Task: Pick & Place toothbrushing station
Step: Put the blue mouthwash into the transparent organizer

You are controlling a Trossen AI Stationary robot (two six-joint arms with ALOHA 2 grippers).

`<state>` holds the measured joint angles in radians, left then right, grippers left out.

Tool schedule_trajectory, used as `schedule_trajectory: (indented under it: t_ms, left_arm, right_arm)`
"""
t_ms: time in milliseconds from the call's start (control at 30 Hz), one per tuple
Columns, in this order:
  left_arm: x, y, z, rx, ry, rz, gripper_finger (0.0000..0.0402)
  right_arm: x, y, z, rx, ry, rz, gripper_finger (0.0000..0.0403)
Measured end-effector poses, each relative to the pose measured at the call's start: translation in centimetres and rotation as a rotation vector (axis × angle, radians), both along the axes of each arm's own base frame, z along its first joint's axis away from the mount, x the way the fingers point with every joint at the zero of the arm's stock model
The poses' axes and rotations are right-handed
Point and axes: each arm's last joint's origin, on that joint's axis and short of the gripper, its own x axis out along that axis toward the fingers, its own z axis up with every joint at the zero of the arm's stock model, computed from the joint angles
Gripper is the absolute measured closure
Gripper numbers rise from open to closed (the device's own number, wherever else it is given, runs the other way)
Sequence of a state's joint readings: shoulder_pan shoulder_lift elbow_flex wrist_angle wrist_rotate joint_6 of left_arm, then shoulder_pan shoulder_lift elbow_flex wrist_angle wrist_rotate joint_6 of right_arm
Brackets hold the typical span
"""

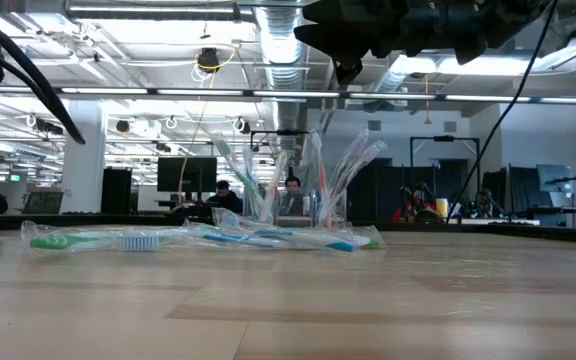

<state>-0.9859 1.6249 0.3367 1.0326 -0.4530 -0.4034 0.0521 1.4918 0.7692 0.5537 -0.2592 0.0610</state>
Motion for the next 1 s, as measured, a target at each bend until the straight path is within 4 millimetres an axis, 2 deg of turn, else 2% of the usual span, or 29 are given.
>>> schedule_trajectory:
  t_ms: [233,1000]
  left_arm:
    - [0.20,-0.48,-0.54,0.012,0.015,-0.007,0.0219]
    - [0.13,-0.53,-0.61,-0.017,0.039,0.000,0.0220]
  right_arm:
    - [0.00,0.00,0.00,0.000,0.000,0.000,0.0272]
    - [0.00,0.00,-0.01,0.002,0.001,0.000,0.0272]
